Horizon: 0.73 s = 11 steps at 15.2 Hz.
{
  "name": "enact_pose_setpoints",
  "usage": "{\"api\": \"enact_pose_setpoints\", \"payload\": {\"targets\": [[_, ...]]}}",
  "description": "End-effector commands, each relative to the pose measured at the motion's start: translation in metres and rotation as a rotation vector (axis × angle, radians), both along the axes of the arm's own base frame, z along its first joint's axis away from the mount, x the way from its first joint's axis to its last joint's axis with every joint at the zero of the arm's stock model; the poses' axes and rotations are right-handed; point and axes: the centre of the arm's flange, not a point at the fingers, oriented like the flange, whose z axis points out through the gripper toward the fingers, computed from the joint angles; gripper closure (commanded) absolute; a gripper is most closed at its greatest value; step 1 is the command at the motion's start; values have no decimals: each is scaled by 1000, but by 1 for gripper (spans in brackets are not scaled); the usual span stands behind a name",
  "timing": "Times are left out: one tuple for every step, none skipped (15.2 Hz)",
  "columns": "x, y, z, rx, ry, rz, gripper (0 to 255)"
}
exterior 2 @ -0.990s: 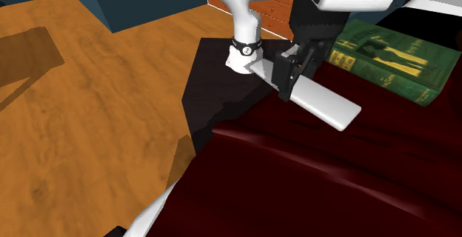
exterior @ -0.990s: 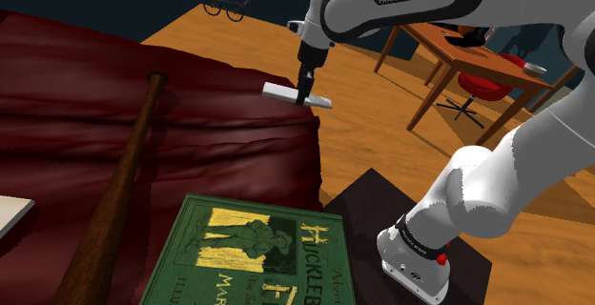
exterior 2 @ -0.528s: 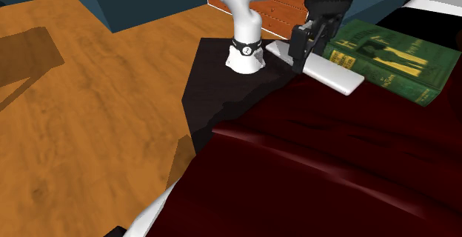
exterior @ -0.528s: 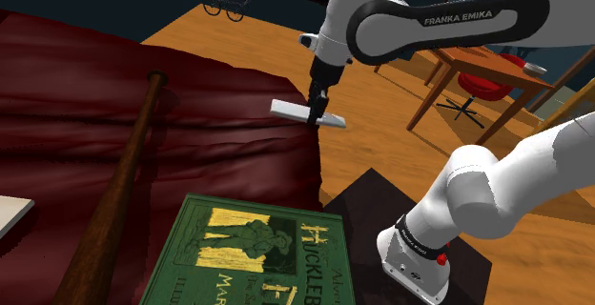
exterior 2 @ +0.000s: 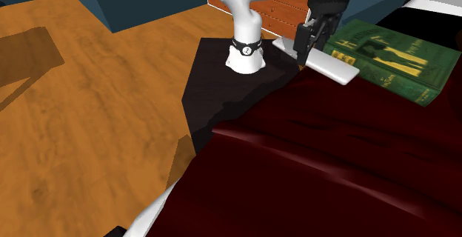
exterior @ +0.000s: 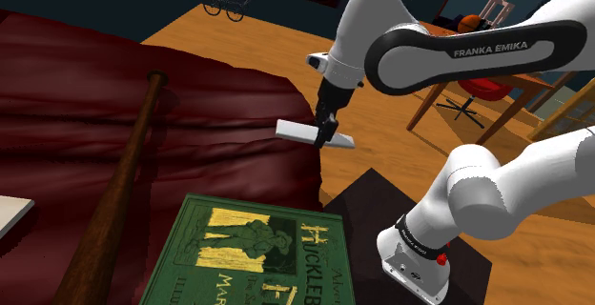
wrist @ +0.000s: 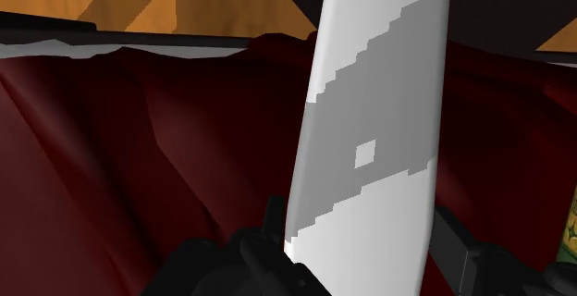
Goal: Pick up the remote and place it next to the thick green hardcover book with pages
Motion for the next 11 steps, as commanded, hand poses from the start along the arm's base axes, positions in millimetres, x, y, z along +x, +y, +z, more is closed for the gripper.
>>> {"api": "enact_pose_setpoints", "payload": {"targets": [[-1, 0, -10, 0, -1, 0, 255], [-1, 0, -15, 0, -1, 0, 255], [-1, 0, -20, 0, -1, 0, 255], [-1, 0, -26, 0, -1, 0, 255], [-1, 0, -31, 0, -1, 0, 255], [-1, 0, -36, 0, -1, 0, 255], [-1, 0, -41, 0, -1, 0, 255], [-1, 0, -47, 0, -1, 0, 255], [-1, 0, -52, 0, -1, 0, 255], [-1, 0, -57, 0, -1, 0, 255], [-1, 0, -63, 0, -1, 0, 255]]}}
